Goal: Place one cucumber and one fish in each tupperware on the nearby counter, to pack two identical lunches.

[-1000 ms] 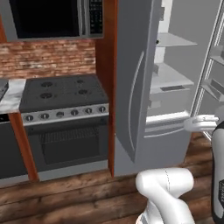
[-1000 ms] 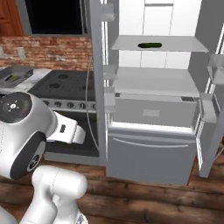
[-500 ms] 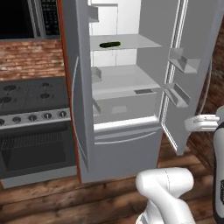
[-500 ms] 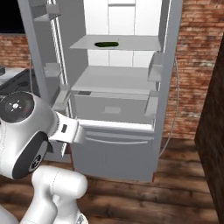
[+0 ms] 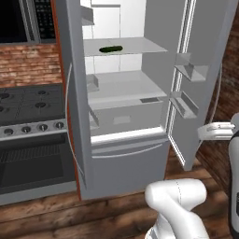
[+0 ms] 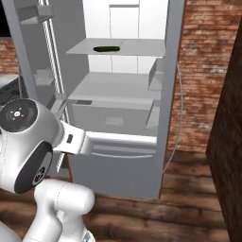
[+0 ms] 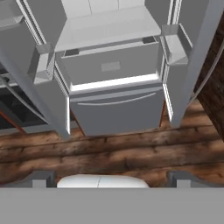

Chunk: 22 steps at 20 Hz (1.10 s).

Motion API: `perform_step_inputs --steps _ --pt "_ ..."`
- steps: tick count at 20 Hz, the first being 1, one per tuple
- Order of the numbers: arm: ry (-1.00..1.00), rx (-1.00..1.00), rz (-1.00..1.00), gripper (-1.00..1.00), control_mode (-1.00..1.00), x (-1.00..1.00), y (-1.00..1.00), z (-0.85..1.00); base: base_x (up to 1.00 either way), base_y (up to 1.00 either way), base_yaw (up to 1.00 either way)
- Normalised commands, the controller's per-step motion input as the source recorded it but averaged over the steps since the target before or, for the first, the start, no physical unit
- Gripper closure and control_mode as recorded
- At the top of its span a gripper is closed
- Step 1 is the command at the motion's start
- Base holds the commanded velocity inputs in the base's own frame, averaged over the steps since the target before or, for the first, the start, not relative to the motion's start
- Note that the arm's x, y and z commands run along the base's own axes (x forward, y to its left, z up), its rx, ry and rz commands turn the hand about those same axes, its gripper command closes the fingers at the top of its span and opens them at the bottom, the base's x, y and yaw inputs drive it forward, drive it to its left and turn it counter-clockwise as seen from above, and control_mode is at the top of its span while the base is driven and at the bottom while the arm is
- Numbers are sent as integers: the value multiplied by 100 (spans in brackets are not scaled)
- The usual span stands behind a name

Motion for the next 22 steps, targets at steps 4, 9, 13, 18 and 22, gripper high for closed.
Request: perform_step_inputs --steps 4,9,13,18,22 --pt "0 0 0 -100 100 0 0 0 38 0 0" --pt "0 0 0 -100 100 0 0 0 57 0 0" --pt "0 0 0 -100 100 0 0 0 81 0 0" --pt "0 0 0 -100 100 0 0 0 86 1 0" --pt "0 0 0 -100 100 0 0 0 82 0 0"
